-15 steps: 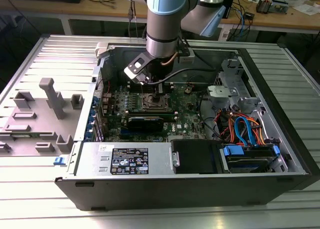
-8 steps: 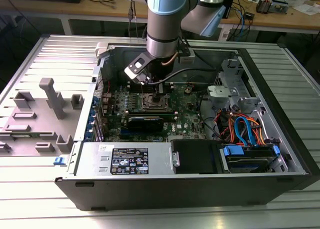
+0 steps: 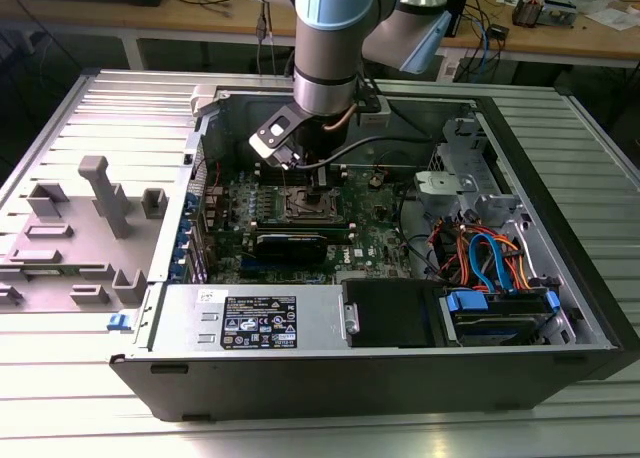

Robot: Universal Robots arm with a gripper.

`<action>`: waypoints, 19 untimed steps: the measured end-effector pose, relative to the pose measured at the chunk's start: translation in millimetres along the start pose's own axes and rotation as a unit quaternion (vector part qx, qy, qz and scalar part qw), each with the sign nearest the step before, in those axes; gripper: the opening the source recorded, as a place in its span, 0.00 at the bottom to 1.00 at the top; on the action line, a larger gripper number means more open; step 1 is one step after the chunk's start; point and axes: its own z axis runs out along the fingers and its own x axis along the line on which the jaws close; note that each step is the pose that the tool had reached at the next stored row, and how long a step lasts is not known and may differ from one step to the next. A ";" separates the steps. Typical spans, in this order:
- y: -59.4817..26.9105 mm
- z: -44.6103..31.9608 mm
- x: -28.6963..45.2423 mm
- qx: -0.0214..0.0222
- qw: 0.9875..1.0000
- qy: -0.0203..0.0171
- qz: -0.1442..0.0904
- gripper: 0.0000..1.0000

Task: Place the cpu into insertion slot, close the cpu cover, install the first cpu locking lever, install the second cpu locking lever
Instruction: 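Install the first cpu locking lever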

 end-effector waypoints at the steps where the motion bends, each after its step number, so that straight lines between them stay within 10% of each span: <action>1: 0.0 -0.5 0.0 0.000 1.000 0.000 0.000 0.11; 19: -0.3 -15.6 -0.1 0.000 1.000 0.000 0.000 0.11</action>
